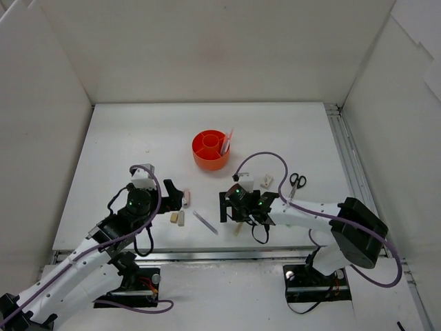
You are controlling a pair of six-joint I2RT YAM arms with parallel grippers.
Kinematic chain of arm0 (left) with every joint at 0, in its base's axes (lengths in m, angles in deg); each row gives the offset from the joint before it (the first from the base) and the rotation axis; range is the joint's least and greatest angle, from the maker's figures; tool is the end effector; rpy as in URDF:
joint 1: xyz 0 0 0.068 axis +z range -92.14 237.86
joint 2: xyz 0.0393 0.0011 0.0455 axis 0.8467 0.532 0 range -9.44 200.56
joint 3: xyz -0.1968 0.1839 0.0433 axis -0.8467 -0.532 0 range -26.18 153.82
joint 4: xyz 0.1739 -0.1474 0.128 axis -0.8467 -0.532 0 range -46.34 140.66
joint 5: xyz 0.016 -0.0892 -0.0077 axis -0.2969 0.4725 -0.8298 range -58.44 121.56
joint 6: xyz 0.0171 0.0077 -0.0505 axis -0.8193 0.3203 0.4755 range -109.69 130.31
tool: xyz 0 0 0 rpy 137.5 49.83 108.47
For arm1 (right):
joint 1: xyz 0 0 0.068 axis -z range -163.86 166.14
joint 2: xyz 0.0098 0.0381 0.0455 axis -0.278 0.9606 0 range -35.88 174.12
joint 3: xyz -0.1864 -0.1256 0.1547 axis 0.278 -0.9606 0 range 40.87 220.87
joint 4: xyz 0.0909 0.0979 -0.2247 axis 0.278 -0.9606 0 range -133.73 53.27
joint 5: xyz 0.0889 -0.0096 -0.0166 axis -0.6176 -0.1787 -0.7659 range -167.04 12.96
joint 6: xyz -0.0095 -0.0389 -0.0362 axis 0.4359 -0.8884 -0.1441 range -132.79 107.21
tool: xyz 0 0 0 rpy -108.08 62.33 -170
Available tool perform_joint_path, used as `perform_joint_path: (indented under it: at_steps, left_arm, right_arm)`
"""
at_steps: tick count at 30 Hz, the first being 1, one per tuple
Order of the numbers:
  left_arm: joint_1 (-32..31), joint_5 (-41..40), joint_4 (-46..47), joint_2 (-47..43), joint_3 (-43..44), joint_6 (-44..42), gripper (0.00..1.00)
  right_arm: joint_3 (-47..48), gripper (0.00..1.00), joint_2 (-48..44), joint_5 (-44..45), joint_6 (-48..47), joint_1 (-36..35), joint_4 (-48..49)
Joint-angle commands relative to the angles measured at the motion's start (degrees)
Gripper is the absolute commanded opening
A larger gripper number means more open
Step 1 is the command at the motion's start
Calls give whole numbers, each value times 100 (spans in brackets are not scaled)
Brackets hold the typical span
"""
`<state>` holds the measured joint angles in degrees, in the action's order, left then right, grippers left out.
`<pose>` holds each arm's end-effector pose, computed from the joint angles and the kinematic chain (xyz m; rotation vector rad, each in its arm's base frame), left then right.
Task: Sort the stationery into containers
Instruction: Pick up the pen from the center of the board, then place the pen in the storage box.
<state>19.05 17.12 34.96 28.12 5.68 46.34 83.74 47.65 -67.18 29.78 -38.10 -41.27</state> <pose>0.1313 -0.0943 0.2702 -0.1227 1.9795 -0.6204 0.1757 0.2333 0.1842 -0.1610 2.4273 0.6102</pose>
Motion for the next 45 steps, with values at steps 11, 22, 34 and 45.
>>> perform_joint_path:
  at_steps: [11, 22, 34, 45]
  left_arm:
    - [-22, 55, -47, 120, 75, 343, 99]
    - [-22, 116, -424, -126, 101, 396, 99]
    - [-22, 608, -355, -161, -74, 431, 99]
    - [-74, 451, -310, 348, 268, 387, 99]
  right_arm:
    - [327, 57, 673, 656, 1043, -52, -443]
    - [898, 10, 692, 1499, 473, 63, -523]
    - [520, 0, -330, 1677, -2840, 870, 4845]
    - [1722, 0, 1841, 464, -3791, 1706, 8161]
